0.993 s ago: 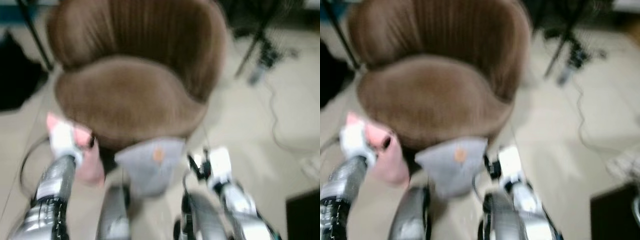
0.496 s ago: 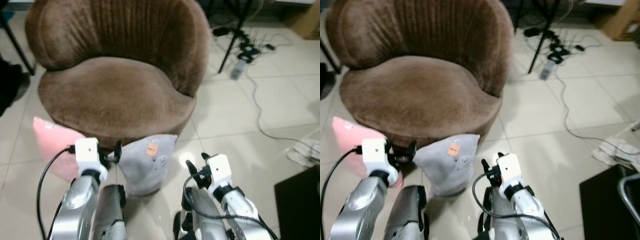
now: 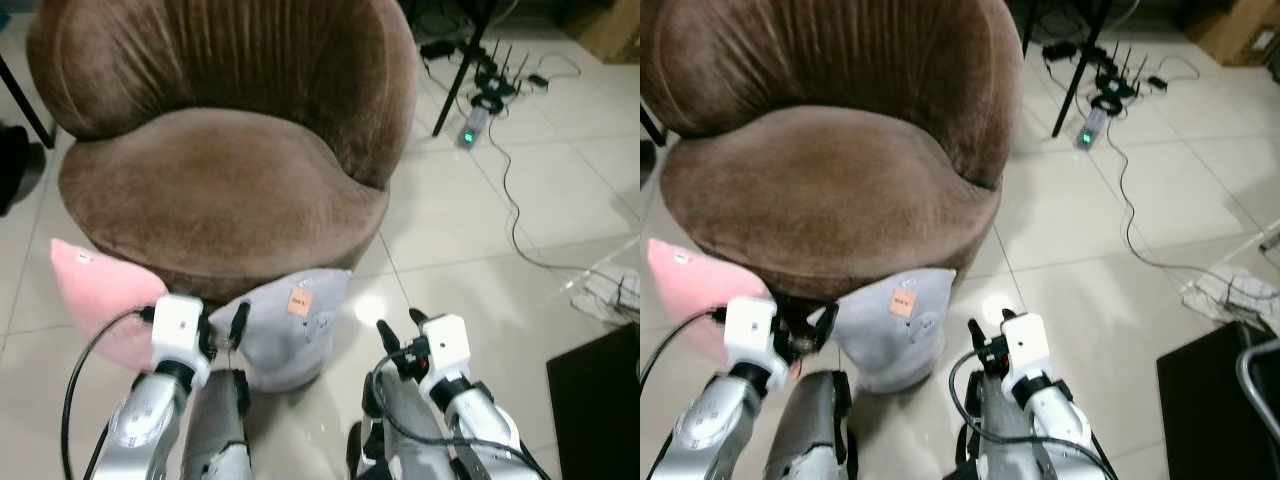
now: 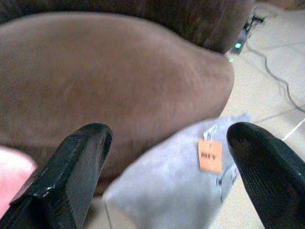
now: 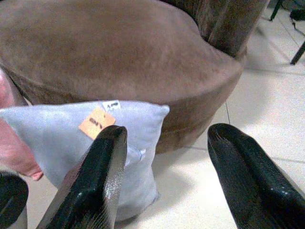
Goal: Move the pillow to the sofa from floor
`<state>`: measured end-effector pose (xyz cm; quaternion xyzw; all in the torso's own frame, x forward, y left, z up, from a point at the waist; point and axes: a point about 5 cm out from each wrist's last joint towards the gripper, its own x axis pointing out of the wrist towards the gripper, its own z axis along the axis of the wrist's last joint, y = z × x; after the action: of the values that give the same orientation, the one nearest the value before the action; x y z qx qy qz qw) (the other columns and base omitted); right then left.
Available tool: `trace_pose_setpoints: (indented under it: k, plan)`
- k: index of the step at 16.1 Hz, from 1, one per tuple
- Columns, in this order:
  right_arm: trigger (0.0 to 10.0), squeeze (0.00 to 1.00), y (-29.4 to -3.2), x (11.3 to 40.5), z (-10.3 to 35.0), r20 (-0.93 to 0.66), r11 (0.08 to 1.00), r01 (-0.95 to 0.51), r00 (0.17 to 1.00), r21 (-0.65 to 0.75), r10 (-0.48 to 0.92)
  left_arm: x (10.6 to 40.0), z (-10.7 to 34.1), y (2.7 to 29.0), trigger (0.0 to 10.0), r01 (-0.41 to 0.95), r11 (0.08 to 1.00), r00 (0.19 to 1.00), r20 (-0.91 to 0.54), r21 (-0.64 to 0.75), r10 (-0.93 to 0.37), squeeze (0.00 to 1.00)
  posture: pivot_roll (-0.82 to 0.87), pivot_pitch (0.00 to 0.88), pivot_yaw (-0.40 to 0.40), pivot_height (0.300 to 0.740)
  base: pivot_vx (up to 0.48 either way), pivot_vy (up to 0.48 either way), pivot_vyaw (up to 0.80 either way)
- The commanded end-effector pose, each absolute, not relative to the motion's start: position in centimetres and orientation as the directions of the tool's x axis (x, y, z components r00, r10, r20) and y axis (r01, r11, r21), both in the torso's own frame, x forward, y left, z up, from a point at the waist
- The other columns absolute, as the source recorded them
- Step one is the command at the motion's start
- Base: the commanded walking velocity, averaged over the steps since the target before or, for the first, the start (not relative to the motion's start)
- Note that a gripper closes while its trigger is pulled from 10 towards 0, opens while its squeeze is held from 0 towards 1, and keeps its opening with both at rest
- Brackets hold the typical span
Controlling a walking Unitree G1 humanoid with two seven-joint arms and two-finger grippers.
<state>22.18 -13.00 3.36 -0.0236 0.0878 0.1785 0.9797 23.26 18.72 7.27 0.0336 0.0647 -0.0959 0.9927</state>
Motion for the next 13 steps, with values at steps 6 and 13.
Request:
trace_pose_setpoints:
  k: [6,13]
  plan:
    - [10.0,0.00,-13.0,22.1,3.4,-0.167,0.933,-0.358,0.922,-0.030,0.348,23.9,6.9,18.2,10.0,0.204,0.977,0.972,-0.132,0.062,-0.195,0.00,-0.01,0.151,-0.096,0.509,0.000,0.000,0.00]
    - [10.0,0.00,-14.0,22.3,5.5,-0.030,0.939,-0.332,0.943,-0.094,0.330,23.7,8.6,17.9,10.0,0.236,0.961,0.971,0.009,0.141,-0.240,0.00,-0.01,0.154,-0.099,0.509,0.000,0.000,0.00]
